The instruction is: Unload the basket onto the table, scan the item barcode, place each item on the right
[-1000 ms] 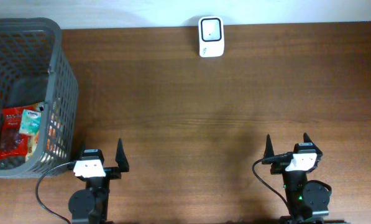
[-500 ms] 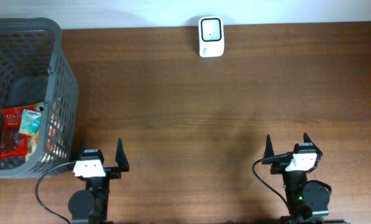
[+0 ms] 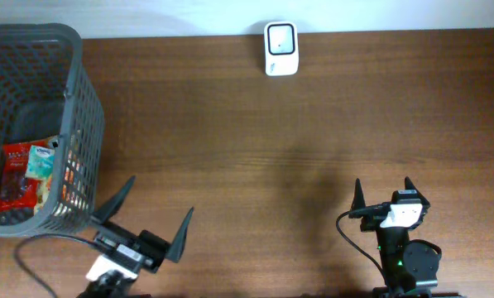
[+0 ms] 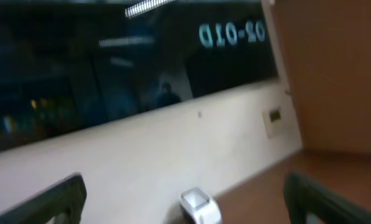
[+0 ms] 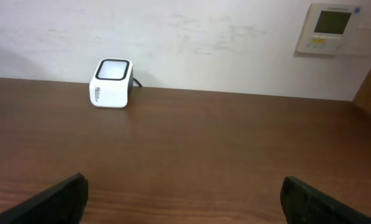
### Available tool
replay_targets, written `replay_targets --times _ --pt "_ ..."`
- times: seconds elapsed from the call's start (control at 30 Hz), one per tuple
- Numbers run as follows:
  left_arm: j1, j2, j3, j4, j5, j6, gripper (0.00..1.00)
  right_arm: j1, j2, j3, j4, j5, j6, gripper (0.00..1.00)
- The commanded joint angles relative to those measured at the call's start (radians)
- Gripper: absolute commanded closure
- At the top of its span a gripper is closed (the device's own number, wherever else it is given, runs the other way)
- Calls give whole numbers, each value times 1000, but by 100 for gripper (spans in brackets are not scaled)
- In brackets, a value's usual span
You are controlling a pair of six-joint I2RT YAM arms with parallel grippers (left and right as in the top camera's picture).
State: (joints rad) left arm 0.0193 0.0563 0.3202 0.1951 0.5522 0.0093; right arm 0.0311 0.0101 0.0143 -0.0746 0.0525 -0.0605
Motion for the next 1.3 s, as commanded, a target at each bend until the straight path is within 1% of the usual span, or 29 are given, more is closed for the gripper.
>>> replay_targets --times 0.0,0.03,0.07,0.1,0.13,0.2,0.27,0.33,0.37,0.43,0.5,0.57,0.6,0.63,0.7,0.73,0.77,0.8,0.83,0.87,0.93,0.97,1.07,1.17,1.23,1.27 --pt "3 151 312 -290 -112 71 1 -5 -6 -9 -1 12 -3 2" --pt "3 237 432 -446 -115 72 1 -5 -6 -9 -1 12 -3 2" --pt "3 309 518 -545 -88 76 1 -5 -6 -9 0 12 -3 1" --pt "3 386 599 -621 -31 74 1 -5 -6 -9 -1 12 -3 2" --pt "3 451 651 -663 45 75 1 -5 -6 -9 -1 12 -3 2" --pt "3 511 685 -658 89 76 1 -5 -6 -9 -1 12 -3 2" --pt "3 566 715 -650 88 75 1 -5 -6 -9 -1 12 -3 2" --pt "3 627 763 -684 83 62 1 -5 -6 -9 0 12 -3 2" --pt "3 675 808 -727 60 42 1 -5 -6 -9 -1 12 -3 2" --pt "3 831 988 -936 -82 41 1 -5 -6 -9 0 12 -3 2" --pt "3 1006 1209 -1162 -267 41 1 -5 -6 -9 0 12 -3 2" --pt "3 1160 1429 -1346 -284 41 1 -5 -6 -9 0 12 -3 2" --pt "3 1196 1474 -1384 -306 50 1 -5 -6 -9 -1 12 -3 2" --pt "3 1231 1505 -1394 -361 41 1 -5 -6 -9 -1 12 -3 2" --pt "6 1270 1530 -1391 -518 -103 1 -5 -6 -9 0 12 -3 2" --pt "34 1286 1545 -1395 -583 -149 1 -5 -6 -9 -1 12 -3 2" --pt "74 1295 1557 -1397 -598 -181 1 -5 -6 -9 0 12 -3 2" --pt "143 1307 1577 -1404 -597 -227 1 -5 -6 -9 -1 12 -3 2" --pt "251 1323 1601 -1405 -598 -275 1 -5 -6 -9 -1 12 -3 2" --pt "305 1328 1606 -1403 -598 -299 1 -5 -6 -9 -1 12 -3 2" --pt "459 1351 1606 -1394 -601 -369 1 -5 -6 -9 -1 12 -3 2" --pt "506 1368 1606 -1397 -601 -392 1 -5 -6 -9 -1 12 -3 2" --pt "565 1422 1604 -1413 -593 -391 1 -5 -6 -9 0 12 -3 2" --pt "566 1519 1604 -1417 -595 -392 1 -5 -6 -9 -1 12 -3 2" --pt "566 1576 1604 -1426 -635 -430 1 -5 -6 -9 -1 12 -3 2" --pt "566 1621 1604 -1434 -682 -466 1 -5 -6 -9 -1 12 -3 2"
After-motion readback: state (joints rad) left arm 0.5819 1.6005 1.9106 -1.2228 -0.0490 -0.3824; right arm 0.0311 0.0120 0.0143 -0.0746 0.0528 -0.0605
